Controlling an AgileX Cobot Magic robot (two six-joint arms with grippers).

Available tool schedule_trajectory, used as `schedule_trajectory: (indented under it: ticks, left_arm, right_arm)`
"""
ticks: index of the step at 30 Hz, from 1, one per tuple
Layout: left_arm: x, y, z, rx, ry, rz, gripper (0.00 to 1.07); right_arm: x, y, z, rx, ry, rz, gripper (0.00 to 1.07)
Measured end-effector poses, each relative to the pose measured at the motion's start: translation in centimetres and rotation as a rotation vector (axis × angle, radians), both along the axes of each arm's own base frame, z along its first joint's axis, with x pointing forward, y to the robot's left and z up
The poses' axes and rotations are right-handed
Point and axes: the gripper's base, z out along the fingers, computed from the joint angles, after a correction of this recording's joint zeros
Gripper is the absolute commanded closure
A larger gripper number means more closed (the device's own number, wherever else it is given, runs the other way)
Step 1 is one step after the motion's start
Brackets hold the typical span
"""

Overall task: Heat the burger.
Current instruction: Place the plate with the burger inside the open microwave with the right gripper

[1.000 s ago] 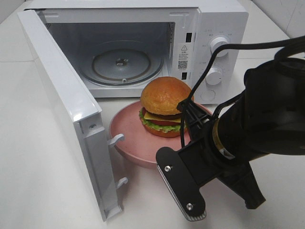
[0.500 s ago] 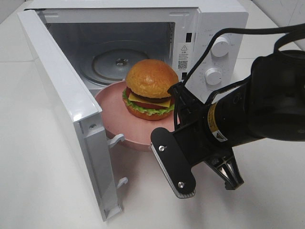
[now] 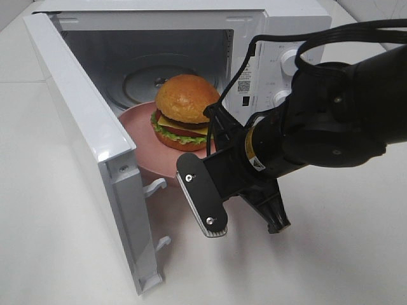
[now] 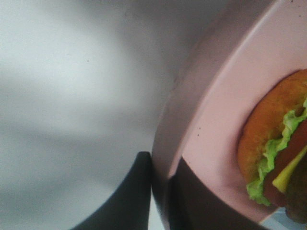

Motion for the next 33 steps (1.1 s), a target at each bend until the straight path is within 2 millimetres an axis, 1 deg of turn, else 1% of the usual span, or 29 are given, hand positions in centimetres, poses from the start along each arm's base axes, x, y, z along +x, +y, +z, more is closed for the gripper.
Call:
schedule_trajectory:
  ticks: [2, 5, 11, 21, 24, 30, 33]
  left_arm:
    - [0.0, 0.0, 0.0, 0.000, 0.000, 0.000, 0.04]
    - [0.0, 0.0, 0.0, 0.000, 0.000, 0.000, 0.04]
    - [0.0, 0.0, 0.0, 0.000, 0.000, 0.000, 0.04]
    - [0.0, 0.0, 0.0, 0.000, 0.000, 0.000, 0.04]
    - [0.0, 0.0, 0.0, 0.000, 0.000, 0.000, 0.04]
    - [0.0, 0.0, 0.0, 0.000, 0.000, 0.000, 0.04]
    - [0.0, 0.0, 0.0, 0.000, 0.000, 0.000, 0.04]
  right_arm:
    - [0.2, 0.3, -0.3, -0.003, 0.009, 0.006, 1.07]
    - [0.3, 0.2, -0.4, 0.003, 0.014, 0.005, 1.07]
    - [1.2, -0.5, -0.4, 0.013, 0.021, -0.029, 1.07]
    - [1.6, -0.9, -0.3, 0.022, 0.015, -0.028, 1.07]
    - [1.9, -0.8, -0.2, 0.020, 0.016, -0.039, 1.07]
    - [3.4, 0.7, -0.2, 0.025, 0.014, -0.057, 1.07]
    - [3.9, 1.1, -0.4, 0.014, 0.017, -0.063, 1.07]
